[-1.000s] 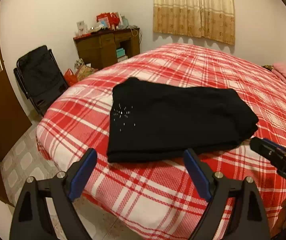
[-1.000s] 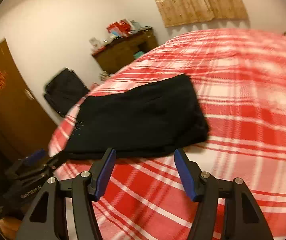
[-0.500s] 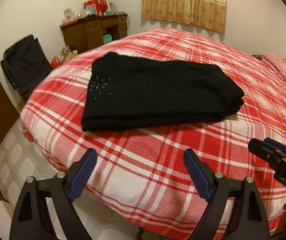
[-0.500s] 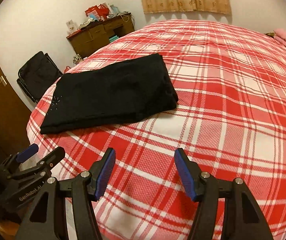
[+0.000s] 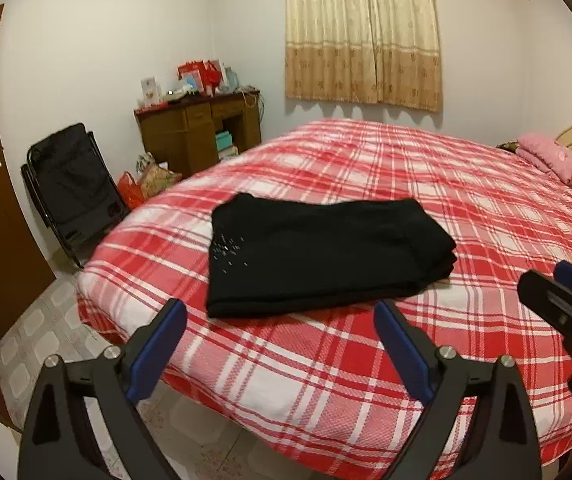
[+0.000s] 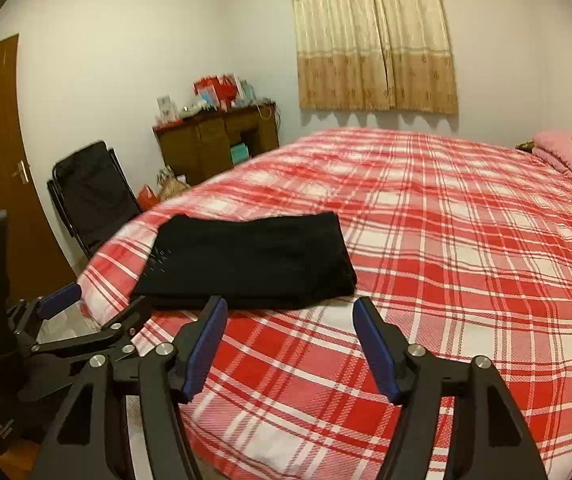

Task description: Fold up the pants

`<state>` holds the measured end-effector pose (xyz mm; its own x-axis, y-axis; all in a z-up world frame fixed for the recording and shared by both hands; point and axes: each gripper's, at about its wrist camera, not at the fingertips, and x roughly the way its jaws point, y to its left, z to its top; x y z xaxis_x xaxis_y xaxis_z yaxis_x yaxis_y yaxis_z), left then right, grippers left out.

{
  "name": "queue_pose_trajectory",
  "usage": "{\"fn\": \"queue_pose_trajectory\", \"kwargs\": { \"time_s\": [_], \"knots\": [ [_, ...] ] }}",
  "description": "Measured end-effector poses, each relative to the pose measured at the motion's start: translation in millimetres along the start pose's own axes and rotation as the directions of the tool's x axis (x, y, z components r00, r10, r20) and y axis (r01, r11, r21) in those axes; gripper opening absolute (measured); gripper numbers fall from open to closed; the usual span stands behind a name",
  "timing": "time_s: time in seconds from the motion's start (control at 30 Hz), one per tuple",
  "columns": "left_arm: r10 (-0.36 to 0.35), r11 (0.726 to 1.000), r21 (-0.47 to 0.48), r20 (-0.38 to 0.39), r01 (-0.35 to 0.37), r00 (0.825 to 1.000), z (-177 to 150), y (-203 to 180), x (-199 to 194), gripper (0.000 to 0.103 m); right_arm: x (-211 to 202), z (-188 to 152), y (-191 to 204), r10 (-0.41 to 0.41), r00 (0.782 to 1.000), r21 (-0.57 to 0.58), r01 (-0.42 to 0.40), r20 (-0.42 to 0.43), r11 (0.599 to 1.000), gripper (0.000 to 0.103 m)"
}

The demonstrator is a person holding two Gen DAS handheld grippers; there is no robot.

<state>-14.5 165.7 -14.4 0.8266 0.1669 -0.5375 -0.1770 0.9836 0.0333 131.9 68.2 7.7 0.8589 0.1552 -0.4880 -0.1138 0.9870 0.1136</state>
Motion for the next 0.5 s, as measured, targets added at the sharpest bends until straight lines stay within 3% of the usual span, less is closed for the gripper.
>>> {"fn": "queue_pose_trajectory", "kwargs": {
  "time_s": [0.2,0.5],
  "knots": [
    [-0.012,0.998,-0.059,0.054,0.015,0.998,7.7,12.1,-18.2,0.099,-13.6,-1.0,4.6,0.004,1.000,0.010,-0.004,0.029,1.000,0.069],
    [-0.017,0.999,-0.033,0.121,0.021,0.993,12.7,2.1,-39.3,0.100,-34.1,-3.4,1.5,-0.004,0.998,0.016,0.003,0.062,1.000,0.069]
  ]
}}
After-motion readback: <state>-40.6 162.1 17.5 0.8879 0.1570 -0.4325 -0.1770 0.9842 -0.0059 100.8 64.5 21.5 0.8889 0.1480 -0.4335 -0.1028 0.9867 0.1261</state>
